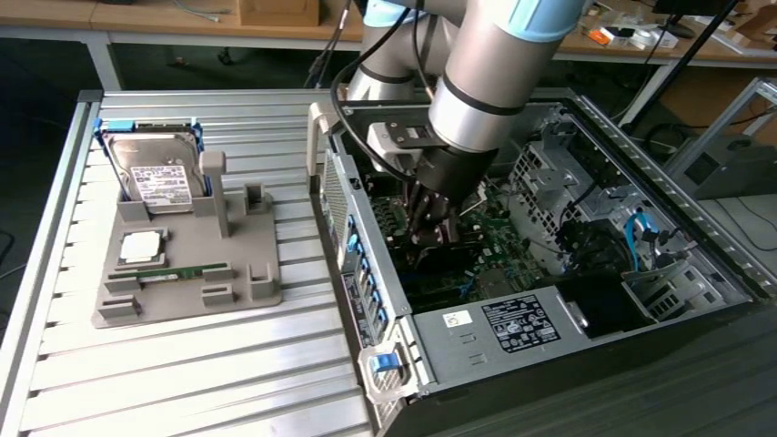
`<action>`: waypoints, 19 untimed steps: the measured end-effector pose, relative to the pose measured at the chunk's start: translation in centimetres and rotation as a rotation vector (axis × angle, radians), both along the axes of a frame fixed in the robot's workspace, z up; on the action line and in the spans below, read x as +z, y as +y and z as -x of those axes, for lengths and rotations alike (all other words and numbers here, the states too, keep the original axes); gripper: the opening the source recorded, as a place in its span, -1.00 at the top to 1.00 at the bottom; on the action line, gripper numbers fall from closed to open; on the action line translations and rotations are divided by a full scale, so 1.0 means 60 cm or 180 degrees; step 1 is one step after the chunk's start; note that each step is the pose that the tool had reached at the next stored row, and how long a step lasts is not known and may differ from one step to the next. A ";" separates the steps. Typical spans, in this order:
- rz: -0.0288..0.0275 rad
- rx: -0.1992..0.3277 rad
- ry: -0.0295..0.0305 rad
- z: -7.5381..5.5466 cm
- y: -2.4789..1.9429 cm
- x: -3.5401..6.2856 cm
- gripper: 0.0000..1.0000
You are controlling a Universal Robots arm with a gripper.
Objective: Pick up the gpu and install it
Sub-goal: 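Press down on the gpu until it lock into place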
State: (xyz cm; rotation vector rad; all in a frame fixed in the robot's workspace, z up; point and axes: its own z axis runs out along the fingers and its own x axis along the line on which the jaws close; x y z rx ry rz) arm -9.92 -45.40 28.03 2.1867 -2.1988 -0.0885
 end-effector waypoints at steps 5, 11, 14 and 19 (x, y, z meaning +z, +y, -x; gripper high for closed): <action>0.0001 0.0000 0.0001 0.004 0.0000 -0.005 0.80; 0.0001 0.0000 0.0000 0.006 0.0000 -0.009 0.80; 0.0001 0.0000 0.0001 0.007 -0.0001 -0.011 0.80; 0.0000 0.0001 0.0000 0.011 -0.0020 -0.012 0.80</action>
